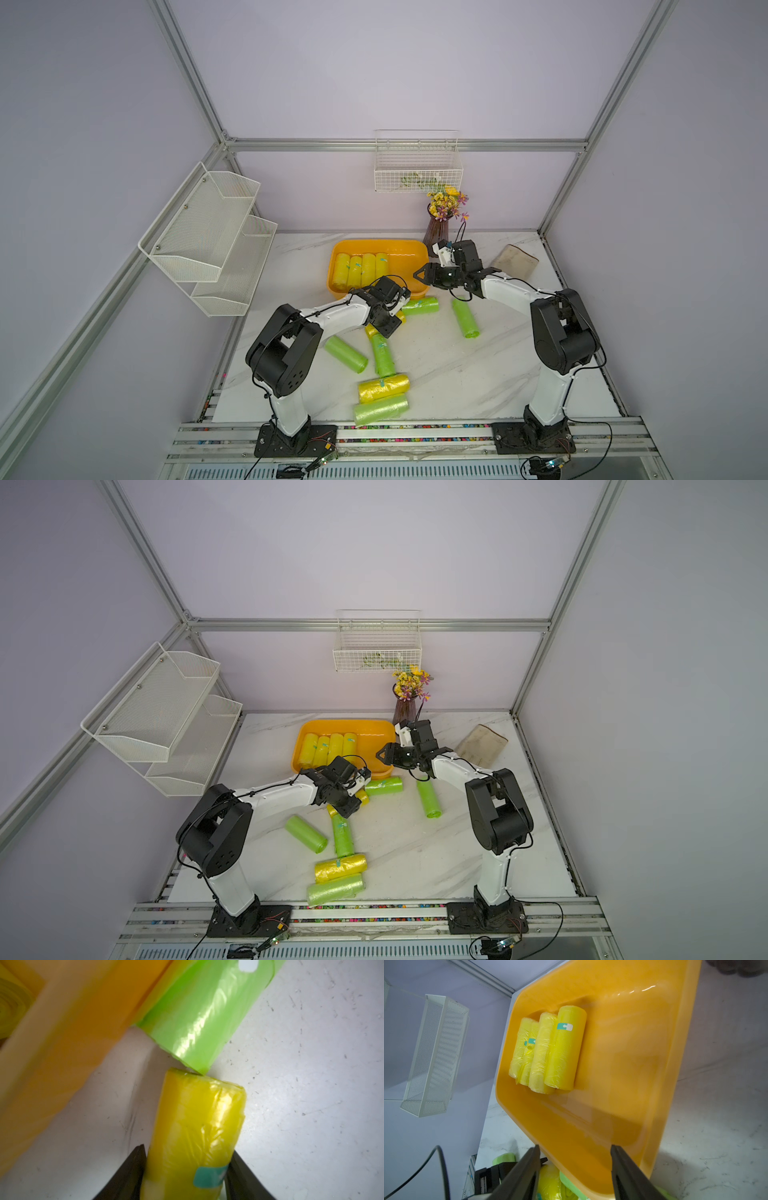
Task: Put the roll of trash bags into the storage box
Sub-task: Pick up the roll of trash bags from the center of the board.
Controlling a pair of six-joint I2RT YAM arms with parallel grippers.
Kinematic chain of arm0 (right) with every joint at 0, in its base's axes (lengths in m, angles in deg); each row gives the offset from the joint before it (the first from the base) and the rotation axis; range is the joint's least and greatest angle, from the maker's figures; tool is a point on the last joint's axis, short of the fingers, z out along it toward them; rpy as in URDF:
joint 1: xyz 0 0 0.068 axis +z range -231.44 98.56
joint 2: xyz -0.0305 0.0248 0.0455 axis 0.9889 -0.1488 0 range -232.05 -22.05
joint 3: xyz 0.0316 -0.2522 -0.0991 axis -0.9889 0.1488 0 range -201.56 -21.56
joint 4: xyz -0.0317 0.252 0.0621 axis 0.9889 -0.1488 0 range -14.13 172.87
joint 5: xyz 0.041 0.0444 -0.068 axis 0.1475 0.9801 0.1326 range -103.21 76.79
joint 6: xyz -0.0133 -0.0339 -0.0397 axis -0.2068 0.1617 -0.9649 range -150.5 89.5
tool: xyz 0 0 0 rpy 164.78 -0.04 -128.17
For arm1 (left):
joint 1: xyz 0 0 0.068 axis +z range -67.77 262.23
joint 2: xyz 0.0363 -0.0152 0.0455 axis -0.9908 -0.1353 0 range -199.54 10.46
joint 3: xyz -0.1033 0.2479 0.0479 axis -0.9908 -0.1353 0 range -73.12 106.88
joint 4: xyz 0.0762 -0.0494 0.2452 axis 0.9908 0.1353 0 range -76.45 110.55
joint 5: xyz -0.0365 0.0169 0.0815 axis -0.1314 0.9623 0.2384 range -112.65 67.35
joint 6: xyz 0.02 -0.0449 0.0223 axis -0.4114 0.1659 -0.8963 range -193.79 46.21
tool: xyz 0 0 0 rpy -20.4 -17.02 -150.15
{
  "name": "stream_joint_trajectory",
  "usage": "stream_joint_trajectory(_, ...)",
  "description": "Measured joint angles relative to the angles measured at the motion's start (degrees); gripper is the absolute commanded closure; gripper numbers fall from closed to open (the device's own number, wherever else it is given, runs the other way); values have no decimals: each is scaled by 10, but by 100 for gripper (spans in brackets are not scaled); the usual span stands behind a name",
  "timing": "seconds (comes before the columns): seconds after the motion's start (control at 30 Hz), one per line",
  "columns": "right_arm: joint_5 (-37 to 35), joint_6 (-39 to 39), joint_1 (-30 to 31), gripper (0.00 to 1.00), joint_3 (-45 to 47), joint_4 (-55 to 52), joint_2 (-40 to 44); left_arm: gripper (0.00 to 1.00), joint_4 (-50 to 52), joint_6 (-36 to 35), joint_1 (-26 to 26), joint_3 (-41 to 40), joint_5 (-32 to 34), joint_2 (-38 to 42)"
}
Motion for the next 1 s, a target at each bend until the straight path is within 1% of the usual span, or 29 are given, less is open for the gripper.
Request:
stream_joint_trajectory(0.1,0,0,-2,41,2,0,4,51,0,0,0,0,4,0)
stream_joint_trajectory(0.23,0,0,-5,41,4,0,8,53,2,1,0,0,15,4)
stream_joint_trajectory(0.7,0,0,-12,41,11,4,11,53,19,-16,7,7,69,53)
stream_joint_trajectory(1.0,1,1,-17,41,12,5,17,53,21,-18,20,21,66,92)
